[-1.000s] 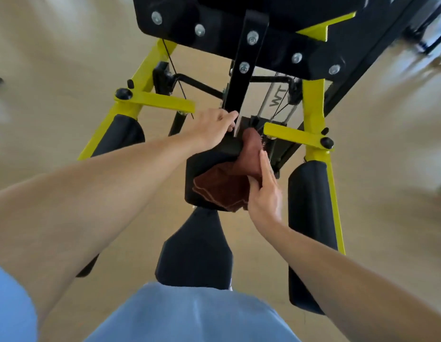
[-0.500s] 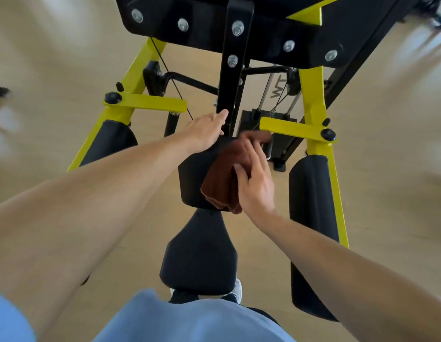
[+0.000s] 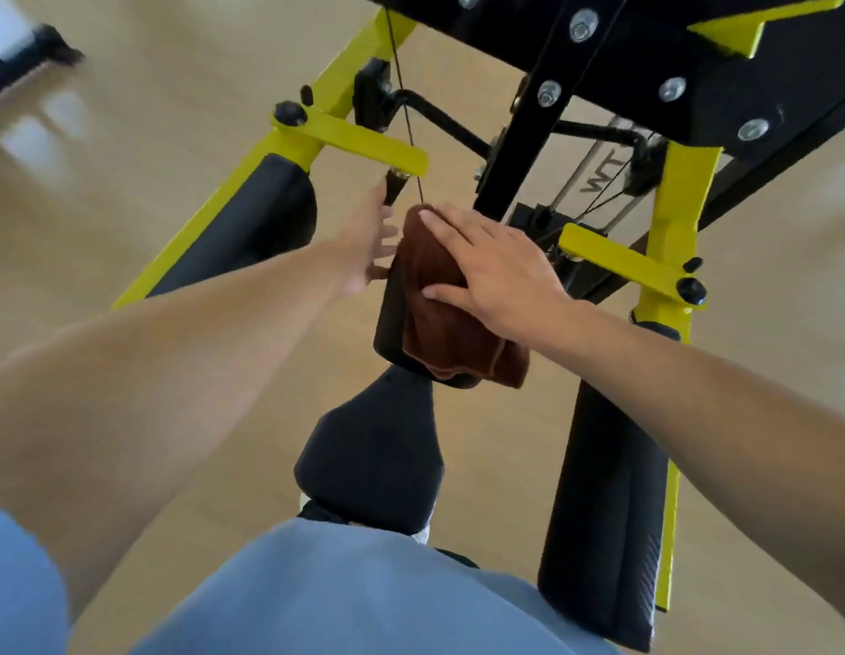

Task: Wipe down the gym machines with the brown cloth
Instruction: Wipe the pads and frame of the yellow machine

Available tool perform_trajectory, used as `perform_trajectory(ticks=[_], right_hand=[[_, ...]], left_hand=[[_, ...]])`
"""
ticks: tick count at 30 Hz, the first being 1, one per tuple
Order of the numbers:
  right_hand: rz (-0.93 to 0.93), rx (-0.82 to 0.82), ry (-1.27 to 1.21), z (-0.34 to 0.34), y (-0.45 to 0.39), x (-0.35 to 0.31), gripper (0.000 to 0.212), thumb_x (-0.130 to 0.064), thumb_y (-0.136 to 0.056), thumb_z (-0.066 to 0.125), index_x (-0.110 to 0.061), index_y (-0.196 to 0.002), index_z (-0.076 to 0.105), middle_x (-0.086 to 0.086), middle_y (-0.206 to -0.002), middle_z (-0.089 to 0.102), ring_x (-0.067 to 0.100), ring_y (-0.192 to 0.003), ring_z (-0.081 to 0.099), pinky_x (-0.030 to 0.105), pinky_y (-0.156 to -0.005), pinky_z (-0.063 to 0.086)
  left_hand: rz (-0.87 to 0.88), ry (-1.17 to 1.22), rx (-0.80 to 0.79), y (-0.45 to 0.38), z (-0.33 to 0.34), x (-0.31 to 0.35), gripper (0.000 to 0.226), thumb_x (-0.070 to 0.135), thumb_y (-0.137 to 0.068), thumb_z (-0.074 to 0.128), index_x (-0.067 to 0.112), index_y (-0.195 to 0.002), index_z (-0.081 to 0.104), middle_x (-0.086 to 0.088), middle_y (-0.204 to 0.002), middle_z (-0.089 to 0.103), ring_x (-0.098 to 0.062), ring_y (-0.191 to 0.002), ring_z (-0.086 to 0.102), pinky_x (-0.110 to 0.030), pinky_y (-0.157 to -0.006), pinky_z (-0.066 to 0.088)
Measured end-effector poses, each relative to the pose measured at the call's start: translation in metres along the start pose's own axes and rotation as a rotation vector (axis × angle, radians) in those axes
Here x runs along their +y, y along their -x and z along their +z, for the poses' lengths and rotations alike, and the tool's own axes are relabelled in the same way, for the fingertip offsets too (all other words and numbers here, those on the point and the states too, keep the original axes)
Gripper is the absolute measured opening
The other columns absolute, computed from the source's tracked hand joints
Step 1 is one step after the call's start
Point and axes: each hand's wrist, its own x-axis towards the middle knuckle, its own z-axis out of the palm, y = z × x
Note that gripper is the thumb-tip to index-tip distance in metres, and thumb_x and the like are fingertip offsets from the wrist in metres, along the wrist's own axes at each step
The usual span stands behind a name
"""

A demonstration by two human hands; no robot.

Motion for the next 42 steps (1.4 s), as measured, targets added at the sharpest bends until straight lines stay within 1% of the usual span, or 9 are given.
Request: perform_trajectory(ticks=[2,7,14,20,24,27,31,37,42], right_hand=[[-0.032,0.000,0.020,-0.003,-0.008,-0.006,0.080,-0.066,-0.096,0.048,-0.027,-0.161,0.022,-0.002,-0.168,0.024,0.026,-0.149,0.031,0.045,-0.117,0.032],[-0.251,-0.054,0.205,-0.012,-0.042,-0.031,0.061,-0.064,-0.095,0.051,-0.022,-0.140,0.052,0.001,-0.143,0.056,0.031,-0.131,0.047,0.046,-0.105,0.040],[-0.435,-0.394,0.714,0.008,-0.079,-0.094,0.037,-0.050,-0.100,0.056,-0.018,-0.111,0.071,-0.001,-0.097,0.066,0.026,-0.101,0.066,0.035,-0.074,0.039],[-0.598,-0.637,1.057,0.107,-0.069,-0.135,0.029,-0.041,-0.092,0.066,-0.014,-0.101,0.065,0.014,-0.103,0.068,0.038,-0.106,0.062,0.051,-0.091,0.048],[-0.640,-0.683,1.099,0.135,-0.069,-0.142,0.036,-0.039,-0.094,0.061,-0.013,-0.120,0.066,0.014,-0.113,0.067,0.038,-0.110,0.060,0.051,-0.096,0.048],[-0.606,-0.696,1.005,0.123,-0.066,-0.144,0.040,-0.048,-0.090,0.062,-0.012,-0.107,0.060,0.015,-0.086,0.056,0.037,-0.099,0.057,0.050,-0.091,0.044],[-0.530,-0.558,0.898,0.076,-0.052,-0.136,0.047,-0.065,-0.081,0.064,-0.020,-0.095,0.064,0.005,-0.087,0.062,0.033,-0.090,0.056,0.046,-0.088,0.042],[-0.279,-0.074,0.500,0.018,-0.033,-0.083,0.027,-0.030,-0.097,0.061,-0.019,-0.120,0.071,0.006,-0.131,0.064,0.032,-0.130,0.049,0.046,-0.113,0.031],[0.097,0.216,0.062,0.014,0.027,-0.028,0.065,-0.015,-0.096,0.059,-0.032,-0.156,0.040,-0.004,-0.162,0.040,0.027,-0.151,0.033,0.052,-0.121,0.031]], left_hand=[[-0.062,0.039,0.036,-0.003,-0.017,-0.024,0.065,0.067,-0.096,0.031,0.019,-0.135,0.052,-0.007,-0.138,0.056,-0.029,-0.123,0.055,-0.052,-0.104,0.047],[-0.124,0.003,0.103,-0.001,-0.041,-0.067,0.073,0.067,-0.099,0.023,0.016,-0.147,0.045,-0.009,-0.147,0.050,-0.029,-0.132,0.049,-0.051,-0.112,0.039],[-0.149,0.057,0.148,-0.001,-0.056,-0.093,0.070,0.063,-0.102,0.021,0.017,-0.153,0.038,-0.007,-0.157,0.041,-0.026,-0.143,0.039,-0.047,-0.118,0.032],[-0.125,0.069,0.183,-0.005,-0.074,-0.132,0.070,0.063,-0.102,0.021,0.017,-0.148,0.045,-0.006,-0.151,0.048,-0.025,-0.139,0.045,-0.049,-0.117,0.033],[-0.143,0.050,0.226,-0.007,-0.087,-0.156,0.069,0.065,-0.100,0.022,0.018,-0.141,0.053,-0.006,-0.144,0.056,-0.025,-0.132,0.050,-0.048,-0.117,0.033],[-0.148,-0.014,0.251,-0.007,-0.097,-0.164,0.067,0.065,-0.100,0.022,0.020,-0.134,0.058,-0.005,-0.137,0.060,-0.024,-0.126,0.054,-0.047,-0.114,0.036],[-0.006,-0.010,0.260,-0.001,-0.088,-0.127,0.060,0.061,-0.101,0.027,0.020,-0.123,0.064,0.000,-0.125,0.066,-0.023,-0.119,0.057,-0.045,-0.110,0.039],[0.350,-0.068,0.132,0.002,-0.042,-0.028,0.046,0.047,-0.104,0.033,0.020,-0.106,0.069,0.003,-0.106,0.072,-0.011,-0.097,0.064,-0.033,-0.086,0.044],[0.480,-0.200,-0.039,0.002,0.009,0.017,0.046,0.056,-0.097,0.037,0.024,-0.079,0.066,-0.002,-0.087,0.069,-0.024,-0.090,0.065,-0.045,-0.096,0.049]])
